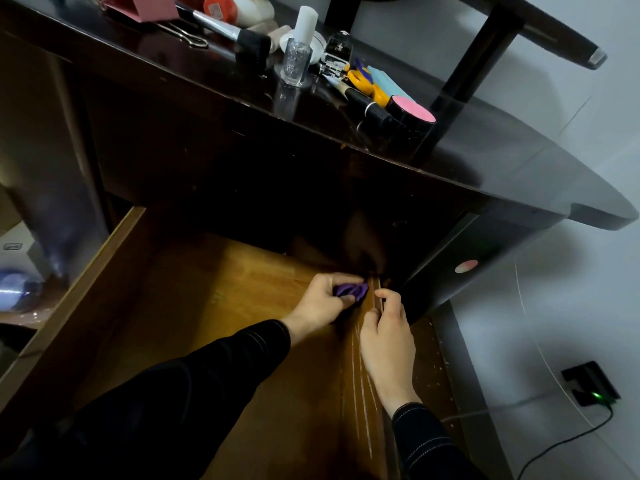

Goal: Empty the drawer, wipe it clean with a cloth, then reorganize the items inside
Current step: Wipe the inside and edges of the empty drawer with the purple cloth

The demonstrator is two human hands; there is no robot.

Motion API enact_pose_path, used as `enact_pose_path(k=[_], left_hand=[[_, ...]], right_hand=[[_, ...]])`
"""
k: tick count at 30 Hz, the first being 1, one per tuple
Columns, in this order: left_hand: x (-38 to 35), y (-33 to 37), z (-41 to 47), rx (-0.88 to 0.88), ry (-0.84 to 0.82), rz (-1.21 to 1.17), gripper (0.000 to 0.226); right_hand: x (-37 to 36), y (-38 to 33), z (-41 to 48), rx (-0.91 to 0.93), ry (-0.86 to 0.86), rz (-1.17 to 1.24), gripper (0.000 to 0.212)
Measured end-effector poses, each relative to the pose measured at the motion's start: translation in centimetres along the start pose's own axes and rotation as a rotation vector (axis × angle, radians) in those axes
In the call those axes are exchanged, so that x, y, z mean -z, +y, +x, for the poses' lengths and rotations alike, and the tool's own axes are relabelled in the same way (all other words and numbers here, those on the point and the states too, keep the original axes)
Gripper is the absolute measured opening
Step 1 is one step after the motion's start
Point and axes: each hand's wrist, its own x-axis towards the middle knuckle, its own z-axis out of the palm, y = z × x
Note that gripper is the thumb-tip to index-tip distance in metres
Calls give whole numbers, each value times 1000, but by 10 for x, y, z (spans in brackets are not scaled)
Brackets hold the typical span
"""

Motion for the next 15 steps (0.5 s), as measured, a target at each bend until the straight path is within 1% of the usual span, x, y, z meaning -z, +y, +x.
enact_pose_path(k=[1, 4, 6, 8, 11, 13, 15], left_hand=[[-3, 0, -4, -34, -5, 21, 44], [-14, -14, -19, -95, -51, 223, 62], [-13, -22, -19, -68, -53, 255, 61], [-7, -22, -12, -40, -30, 209, 56], [-4, -16, -4, -85, -1, 180, 54], [-2, -20, -6, -123, -28, 268, 55], [3, -32, -7, -151, -85, 429, 54]], right_hand=[[0, 0, 0, 2, 1, -4, 29], [-1, -1, 1, 2, -9, -10, 31], [0, -1, 1, 3, -10, -16, 31], [0, -1, 1, 6, -12, -16, 30], [0, 0, 0, 14, -9, -15, 30], [0, 1, 0, 14, -4, -16, 31], [0, 1, 0, 13, -5, -17, 30]])
